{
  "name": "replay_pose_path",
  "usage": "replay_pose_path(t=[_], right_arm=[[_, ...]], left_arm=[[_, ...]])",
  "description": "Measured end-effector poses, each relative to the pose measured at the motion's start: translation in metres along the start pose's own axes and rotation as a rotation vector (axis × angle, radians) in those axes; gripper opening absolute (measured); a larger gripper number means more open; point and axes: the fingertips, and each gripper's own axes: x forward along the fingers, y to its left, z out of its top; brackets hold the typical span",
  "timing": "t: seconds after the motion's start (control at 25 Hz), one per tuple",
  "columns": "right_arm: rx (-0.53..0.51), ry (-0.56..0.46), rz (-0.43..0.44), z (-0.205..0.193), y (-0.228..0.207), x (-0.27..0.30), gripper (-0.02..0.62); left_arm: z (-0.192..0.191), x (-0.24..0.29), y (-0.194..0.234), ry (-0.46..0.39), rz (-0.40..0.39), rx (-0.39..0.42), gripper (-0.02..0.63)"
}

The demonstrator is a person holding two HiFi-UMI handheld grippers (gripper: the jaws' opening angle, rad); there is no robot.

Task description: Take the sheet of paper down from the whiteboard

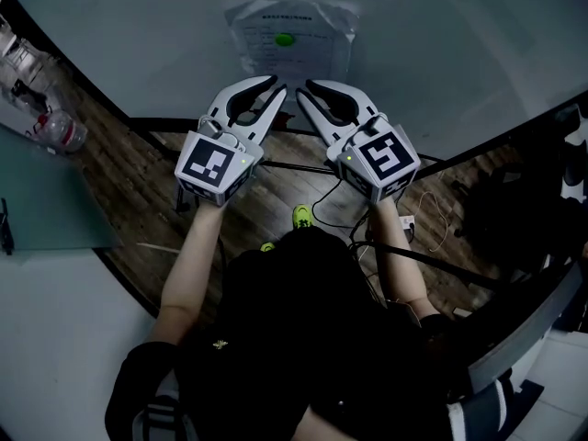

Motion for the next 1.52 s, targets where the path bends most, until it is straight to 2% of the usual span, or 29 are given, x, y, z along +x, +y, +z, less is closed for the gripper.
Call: replay_pose_path(t=[0.44, 0.76, 1.04, 1.32, 1.52], right_arm=[[-0.049, -0.011, -0.050, 0.014, -0.032, 0.006, 0.101], [-0.118, 0.039, -0.110, 0.016, -0.050, 0.005, 0.123], [-0.133, 0.048, -0.127, 0.023, -0.061, 0.008, 0.141], [-0.151, 0.054, -0.134, 0.029, -0.065, 0.008, 0.146], [-0.153, 0.061, -0.147, 0.030, -0.069, 0.005, 0.153]], left_arm=[[0.001, 0.032, 0.016, 0.029, 0.007, 0.061, 0.110], [0.002, 0.047, 0.033, 0.054, 0.073, 0.132, 0.153], [-0.002, 0.059, 0.044, 0.099, 0.113, 0.183, 0.181], [-0.009, 0.065, 0.050, 0.131, 0.129, 0.195, 0.181], [-0.018, 0.070, 0.052, 0.148, 0.159, 0.241, 0.189]])
